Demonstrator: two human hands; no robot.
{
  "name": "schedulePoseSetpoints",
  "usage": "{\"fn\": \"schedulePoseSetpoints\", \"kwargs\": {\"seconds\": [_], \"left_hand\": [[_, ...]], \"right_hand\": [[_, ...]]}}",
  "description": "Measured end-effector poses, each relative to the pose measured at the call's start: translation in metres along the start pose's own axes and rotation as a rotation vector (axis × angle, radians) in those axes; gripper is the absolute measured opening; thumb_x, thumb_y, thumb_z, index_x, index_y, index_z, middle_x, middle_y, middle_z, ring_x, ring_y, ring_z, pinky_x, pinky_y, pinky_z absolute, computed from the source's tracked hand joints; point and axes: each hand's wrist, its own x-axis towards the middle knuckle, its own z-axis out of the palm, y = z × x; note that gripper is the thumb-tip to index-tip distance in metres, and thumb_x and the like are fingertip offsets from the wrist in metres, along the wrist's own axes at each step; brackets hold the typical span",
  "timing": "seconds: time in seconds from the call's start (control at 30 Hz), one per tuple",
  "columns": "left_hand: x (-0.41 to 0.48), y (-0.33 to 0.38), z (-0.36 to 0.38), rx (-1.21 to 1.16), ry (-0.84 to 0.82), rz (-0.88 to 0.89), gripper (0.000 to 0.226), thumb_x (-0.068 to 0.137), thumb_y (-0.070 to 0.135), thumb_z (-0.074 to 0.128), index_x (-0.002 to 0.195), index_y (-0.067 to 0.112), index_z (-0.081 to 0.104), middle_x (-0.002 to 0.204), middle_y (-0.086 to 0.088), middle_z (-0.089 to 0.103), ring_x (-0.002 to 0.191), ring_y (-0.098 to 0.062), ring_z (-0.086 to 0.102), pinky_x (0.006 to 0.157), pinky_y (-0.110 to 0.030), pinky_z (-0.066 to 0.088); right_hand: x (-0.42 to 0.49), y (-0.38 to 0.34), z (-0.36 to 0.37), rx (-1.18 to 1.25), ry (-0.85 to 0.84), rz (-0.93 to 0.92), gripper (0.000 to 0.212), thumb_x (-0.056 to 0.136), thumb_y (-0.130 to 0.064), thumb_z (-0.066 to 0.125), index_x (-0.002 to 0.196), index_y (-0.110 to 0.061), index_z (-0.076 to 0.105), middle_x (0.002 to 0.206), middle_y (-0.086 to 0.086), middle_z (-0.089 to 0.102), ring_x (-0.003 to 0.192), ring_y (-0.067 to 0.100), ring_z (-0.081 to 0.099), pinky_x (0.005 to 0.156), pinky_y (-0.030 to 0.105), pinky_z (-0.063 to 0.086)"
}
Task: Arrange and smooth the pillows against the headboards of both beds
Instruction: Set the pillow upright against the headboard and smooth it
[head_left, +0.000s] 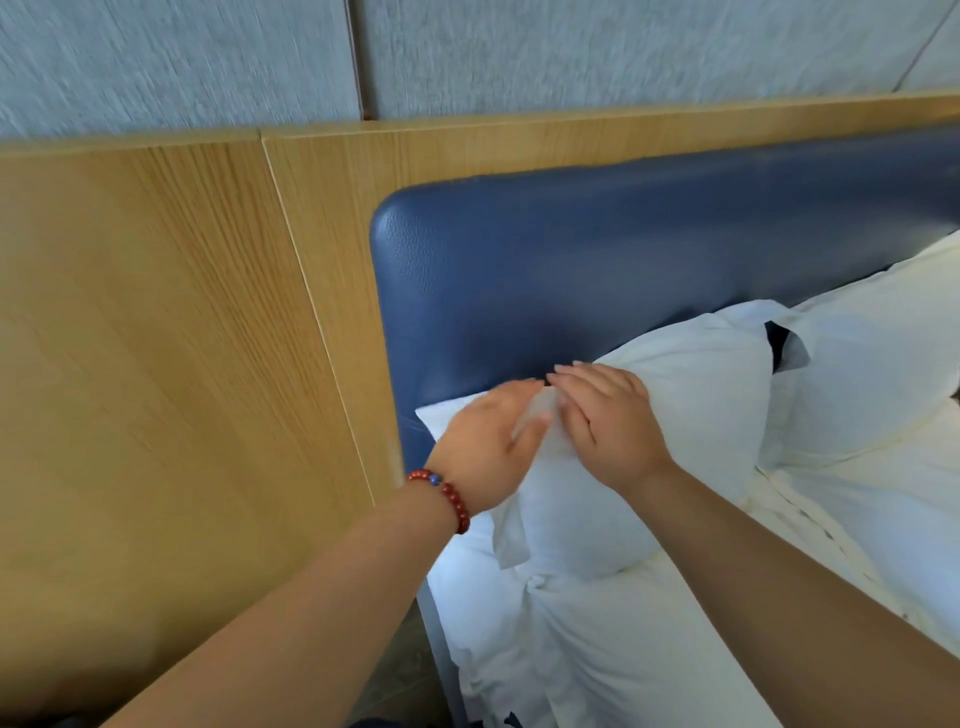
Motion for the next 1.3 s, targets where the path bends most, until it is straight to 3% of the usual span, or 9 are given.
{"fn": "schedulePoseSetpoints", "kwargs": {"seconds": [0.13, 0.27, 0.33, 0.43, 0.53, 0.67, 0.87, 1.13, 1.3], "left_hand": [[-0.001, -0.031, 0.016, 0.217, -0.25, -0.216, 0.053, 0.104, 0.044, 0.026, 0.154, 0.026, 0.021, 0.156, 0.003, 0.032, 0.139, -0.021, 0.035, 0.113, -0.037, 0.032], [0.008, -0.016, 0.011, 0.336, 0.145, -0.065, 0.044, 0.097, 0.024, 0.031, 0.13, 0.014, 0.058, 0.129, -0.004, 0.06, 0.113, -0.029, 0.058, 0.097, -0.04, 0.045], [0.02, 0.003, 0.015, 0.302, 0.256, 0.158, 0.044, 0.091, 0.021, 0.035, 0.122, 0.008, 0.064, 0.124, -0.006, 0.064, 0.108, -0.029, 0.06, 0.094, -0.038, 0.047], [0.034, 0.018, 0.032, 0.275, 0.011, 0.27, 0.053, 0.095, 0.032, 0.031, 0.135, 0.007, 0.054, 0.138, -0.008, 0.055, 0.123, -0.026, 0.053, 0.106, -0.035, 0.04], [0.029, 0.002, 0.05, 0.423, -0.22, 0.191, 0.071, 0.093, 0.047, 0.013, 0.152, 0.011, 0.028, 0.157, -0.007, 0.031, 0.142, -0.026, 0.031, 0.118, -0.032, 0.014], [0.037, 0.01, 0.054, 0.475, -0.195, 0.109, 0.067, 0.091, 0.048, 0.012, 0.138, 0.016, 0.047, 0.135, -0.004, 0.055, 0.122, -0.027, 0.051, 0.104, -0.037, 0.039], [0.1, 0.041, 0.068, 0.397, -0.271, 0.072, 0.051, 0.102, 0.042, 0.031, 0.147, 0.019, 0.035, 0.147, 0.0, 0.042, 0.131, -0.024, 0.041, 0.104, -0.036, 0.037], [0.069, 0.046, 0.103, 0.554, -0.441, 0.122, 0.065, 0.098, 0.058, 0.015, 0.155, 0.03, 0.003, 0.164, 0.001, -0.001, 0.15, -0.019, 0.003, 0.121, -0.037, 0.008], [0.096, 0.061, 0.083, 0.284, -0.378, -0.002, 0.052, 0.099, 0.051, 0.034, 0.148, 0.033, 0.03, 0.155, 0.003, 0.032, 0.139, -0.023, 0.036, 0.112, -0.039, 0.032]], "right_hand": [[-0.002, 0.028, -0.005, -0.117, -0.137, -0.048, 0.047, 0.096, -0.044, 0.029, 0.118, -0.023, 0.065, 0.118, -0.006, 0.066, 0.114, 0.018, 0.058, 0.111, 0.038, 0.028], [0.008, 0.062, -0.018, -0.147, -0.107, 0.342, 0.05, 0.098, -0.041, 0.022, 0.11, -0.021, 0.067, 0.114, -0.004, 0.067, 0.115, 0.02, 0.055, 0.116, 0.043, 0.019], [0.014, 0.052, -0.023, -0.108, -0.018, 0.171, 0.045, 0.098, -0.035, 0.027, 0.107, -0.017, 0.068, 0.109, 0.0, 0.069, 0.11, 0.024, 0.059, 0.109, 0.045, 0.03], [0.007, 0.042, -0.019, 0.035, -0.156, -0.189, 0.043, 0.097, -0.035, 0.031, 0.109, -0.015, 0.067, 0.108, 0.001, 0.069, 0.104, 0.022, 0.06, 0.098, 0.042, 0.041], [0.013, 0.096, -0.025, -0.056, -0.3, -0.042, 0.057, 0.097, -0.052, 0.017, 0.124, -0.028, 0.062, 0.129, -0.008, 0.062, 0.124, 0.015, 0.052, 0.108, 0.042, 0.031], [0.013, 0.169, -0.043, -0.185, -0.375, 0.33, 0.06, 0.098, -0.058, 0.013, 0.135, -0.034, 0.053, 0.152, -0.012, 0.04, 0.145, 0.014, 0.026, 0.118, 0.046, 0.014], [-0.004, 0.126, -0.038, -0.053, -0.318, 0.022, 0.067, 0.092, -0.063, 0.014, 0.139, -0.032, 0.051, 0.148, -0.01, 0.046, 0.143, 0.013, 0.031, 0.119, 0.041, 0.008], [-0.013, 0.158, -0.051, -0.178, -0.249, 0.144, 0.071, 0.088, -0.067, 0.017, 0.113, -0.026, 0.069, 0.111, -0.006, 0.067, 0.106, 0.02, 0.058, 0.106, 0.038, 0.027], [-0.043, 0.165, -0.052, -0.14, -0.11, 0.171, 0.068, 0.096, -0.062, 0.017, 0.116, -0.022, 0.068, 0.093, -0.004, 0.068, 0.087, 0.023, 0.061, 0.09, 0.036, 0.032]]}}
